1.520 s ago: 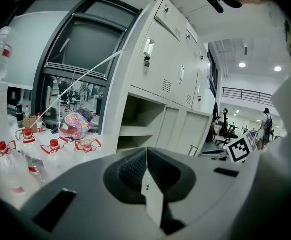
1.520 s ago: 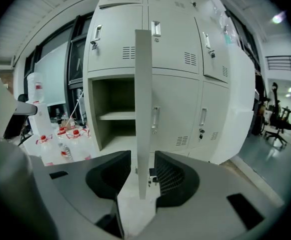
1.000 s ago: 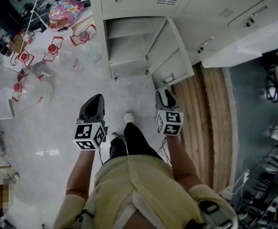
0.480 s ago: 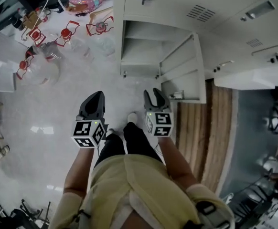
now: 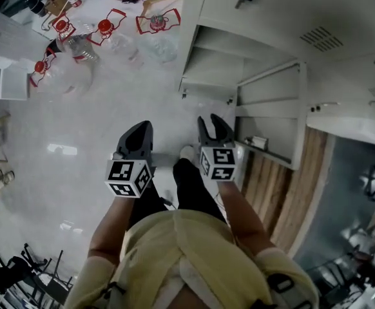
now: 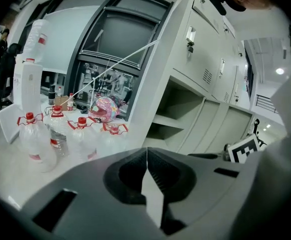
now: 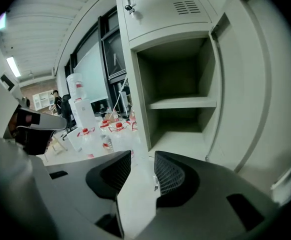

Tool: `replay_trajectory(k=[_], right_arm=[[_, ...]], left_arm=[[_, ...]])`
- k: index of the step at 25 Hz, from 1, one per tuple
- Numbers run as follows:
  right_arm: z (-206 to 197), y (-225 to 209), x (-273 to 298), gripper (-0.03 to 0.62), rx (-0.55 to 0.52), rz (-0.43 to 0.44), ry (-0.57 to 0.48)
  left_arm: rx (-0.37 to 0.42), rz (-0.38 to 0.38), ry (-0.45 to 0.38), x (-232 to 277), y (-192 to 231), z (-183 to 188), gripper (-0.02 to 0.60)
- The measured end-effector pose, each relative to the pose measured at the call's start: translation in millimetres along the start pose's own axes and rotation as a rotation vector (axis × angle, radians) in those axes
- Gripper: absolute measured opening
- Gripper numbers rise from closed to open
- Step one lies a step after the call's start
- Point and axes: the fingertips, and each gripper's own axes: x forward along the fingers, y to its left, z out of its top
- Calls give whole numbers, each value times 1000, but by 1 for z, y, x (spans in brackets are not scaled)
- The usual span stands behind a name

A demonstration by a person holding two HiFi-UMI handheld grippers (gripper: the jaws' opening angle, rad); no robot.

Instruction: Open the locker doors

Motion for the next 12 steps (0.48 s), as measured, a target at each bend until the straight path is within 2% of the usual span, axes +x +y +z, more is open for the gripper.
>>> replay_trajectory(k=[5,12], right_arm=[[-15,14,32,143,-9,-27,36],[-39,22,71,143,48,-106,83]], left_arm=[[-2,-45,36,21,26,-13,5],[36,-86,83,39,71,-20,5]])
